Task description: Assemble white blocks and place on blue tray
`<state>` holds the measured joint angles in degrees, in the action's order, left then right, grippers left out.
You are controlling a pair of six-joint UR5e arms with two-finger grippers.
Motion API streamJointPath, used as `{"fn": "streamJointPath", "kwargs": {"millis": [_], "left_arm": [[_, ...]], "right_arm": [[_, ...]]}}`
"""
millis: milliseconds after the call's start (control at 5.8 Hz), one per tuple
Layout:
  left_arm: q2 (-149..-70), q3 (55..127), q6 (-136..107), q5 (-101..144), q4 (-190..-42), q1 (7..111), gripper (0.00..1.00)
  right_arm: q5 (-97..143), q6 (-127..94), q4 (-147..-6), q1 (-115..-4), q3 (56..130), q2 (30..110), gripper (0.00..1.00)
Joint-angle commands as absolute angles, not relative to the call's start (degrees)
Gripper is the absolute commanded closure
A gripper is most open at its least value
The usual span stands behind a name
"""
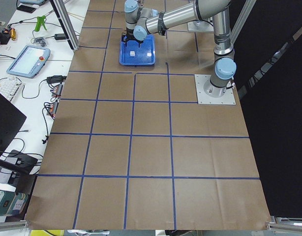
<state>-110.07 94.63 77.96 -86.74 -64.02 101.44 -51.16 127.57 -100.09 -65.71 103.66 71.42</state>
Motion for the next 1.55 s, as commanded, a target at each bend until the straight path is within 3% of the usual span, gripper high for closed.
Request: {"fn": "streamJointPath", "kwargs": {"millis": [0,517,1379], "left_arm": [[-100.3,93.3,78.1,-86.2,-76.9,96.1,0.02],[-89.8,91.4,58.7,-86.1,-90.8,90.4,0.02],[-87.4,91.2,29.2,-85.7,-92.4,84.8,0.02]], "right_arm": [[-48.2,123.2,-106.8,-69.2,106.7,71.5,0.69],[-48.3,101.1,-127.0,-80.0,109.9,70.8,0.69],[-49.1,77.1,-151.7,-94.2,109.8,62.1,0.69]]}}
